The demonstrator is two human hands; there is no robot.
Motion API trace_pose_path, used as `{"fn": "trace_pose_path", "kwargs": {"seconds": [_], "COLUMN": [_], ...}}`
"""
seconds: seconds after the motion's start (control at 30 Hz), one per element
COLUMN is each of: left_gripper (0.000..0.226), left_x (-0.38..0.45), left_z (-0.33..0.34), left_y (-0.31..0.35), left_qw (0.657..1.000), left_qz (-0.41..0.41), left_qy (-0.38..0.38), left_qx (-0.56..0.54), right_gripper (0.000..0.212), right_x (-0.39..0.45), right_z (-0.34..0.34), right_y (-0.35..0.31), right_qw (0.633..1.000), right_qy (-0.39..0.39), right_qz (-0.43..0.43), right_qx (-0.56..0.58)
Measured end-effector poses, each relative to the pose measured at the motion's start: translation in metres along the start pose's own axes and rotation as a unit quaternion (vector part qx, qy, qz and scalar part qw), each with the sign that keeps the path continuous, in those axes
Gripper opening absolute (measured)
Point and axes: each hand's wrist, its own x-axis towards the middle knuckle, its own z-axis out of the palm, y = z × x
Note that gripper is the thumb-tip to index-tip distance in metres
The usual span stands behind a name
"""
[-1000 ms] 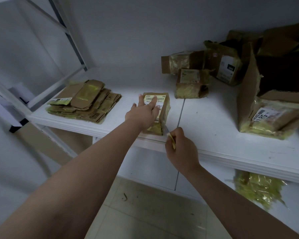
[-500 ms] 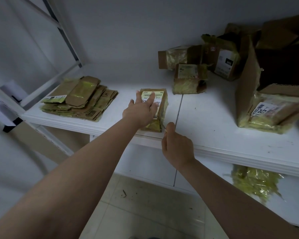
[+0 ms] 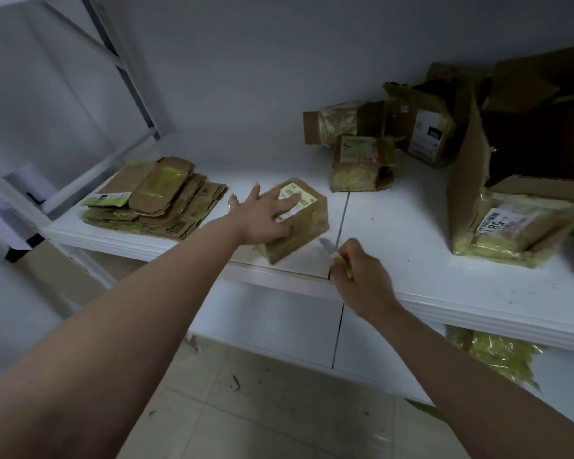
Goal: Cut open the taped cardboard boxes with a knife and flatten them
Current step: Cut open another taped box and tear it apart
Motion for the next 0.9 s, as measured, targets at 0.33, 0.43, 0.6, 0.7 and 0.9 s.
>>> {"fn": "trace_pose_path", "kwargs": {"seconds": [0.33,0.43,0.6,0.7,0.9], "left_gripper": [0.066,0.058,0.055,0.054,0.053], "left_x": [-0.001,0.0,0.001,0.002,0.003], "left_z": [0.023,0.025,0.025,0.025,0.025], "left_y": [-0.021,-0.022,-0.024,-0.025,-0.026], "left_qw": [0.99,0.989,0.988,0.988,0.989], "left_qz": [0.054,0.062,0.069,0.072,0.072], "left_qy": [0.038,0.052,0.057,0.057,0.049], "left_qx": [-0.128,-0.122,-0.126,-0.12,-0.12], "right_gripper": [0.024,0.025,0.021,0.016,0.02], "right_x": [0.033,0.043,0.052,0.054,0.052], "right_z": [-0.017,-0.013,-0.005,-0.004,-0.004], "right_y": [0.022,0.021,0.027,0.031,0.032], "right_qw": [0.989,0.991,0.993,0.992,0.977], "right_qy": [0.002,0.009,0.022,0.022,-0.004], "right_qz": [0.077,0.06,0.034,0.001,-0.043], "right_qx": [-0.124,-0.118,-0.114,-0.124,-0.208]}}
